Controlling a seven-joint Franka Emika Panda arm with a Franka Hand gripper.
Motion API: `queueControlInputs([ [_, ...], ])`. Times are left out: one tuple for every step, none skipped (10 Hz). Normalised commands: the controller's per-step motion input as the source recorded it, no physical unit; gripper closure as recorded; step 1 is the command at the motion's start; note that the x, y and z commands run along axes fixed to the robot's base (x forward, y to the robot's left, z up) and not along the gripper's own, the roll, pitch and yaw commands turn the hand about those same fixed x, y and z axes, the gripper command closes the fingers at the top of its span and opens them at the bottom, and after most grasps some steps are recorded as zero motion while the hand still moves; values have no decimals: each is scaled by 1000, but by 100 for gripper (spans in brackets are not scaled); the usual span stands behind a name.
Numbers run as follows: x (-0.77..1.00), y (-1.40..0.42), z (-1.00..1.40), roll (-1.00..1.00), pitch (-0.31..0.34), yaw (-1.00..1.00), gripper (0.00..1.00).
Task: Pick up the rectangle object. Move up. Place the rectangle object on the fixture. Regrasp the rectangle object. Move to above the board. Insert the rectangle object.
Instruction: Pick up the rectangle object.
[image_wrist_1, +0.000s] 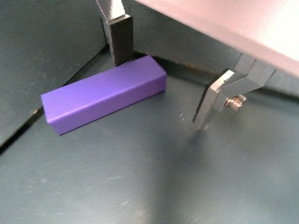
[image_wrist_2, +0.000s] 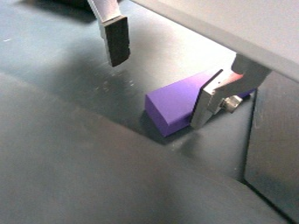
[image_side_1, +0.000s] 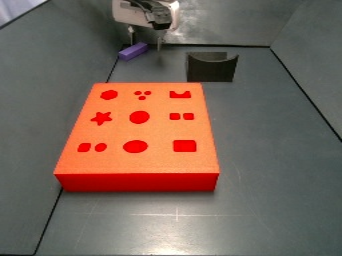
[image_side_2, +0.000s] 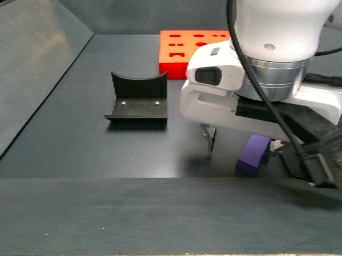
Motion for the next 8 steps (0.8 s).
queueControlInputs([
  [-66, -117, -80, -159, 0, -594, 0],
  [-29, -123, -114, -166, 0, -574, 0],
  [-23, -80, -203, -123, 0, -477, 0],
  [0, -74, -280, -99, 0, -463, 0],
  [0, -31, -291, -80, 0, -403, 0],
  [0, 0, -149, -46, 0, -263, 0],
  [0, 91, 0, -93, -23, 0, 0],
  [0, 0, 0, 0, 10, 0, 0],
])
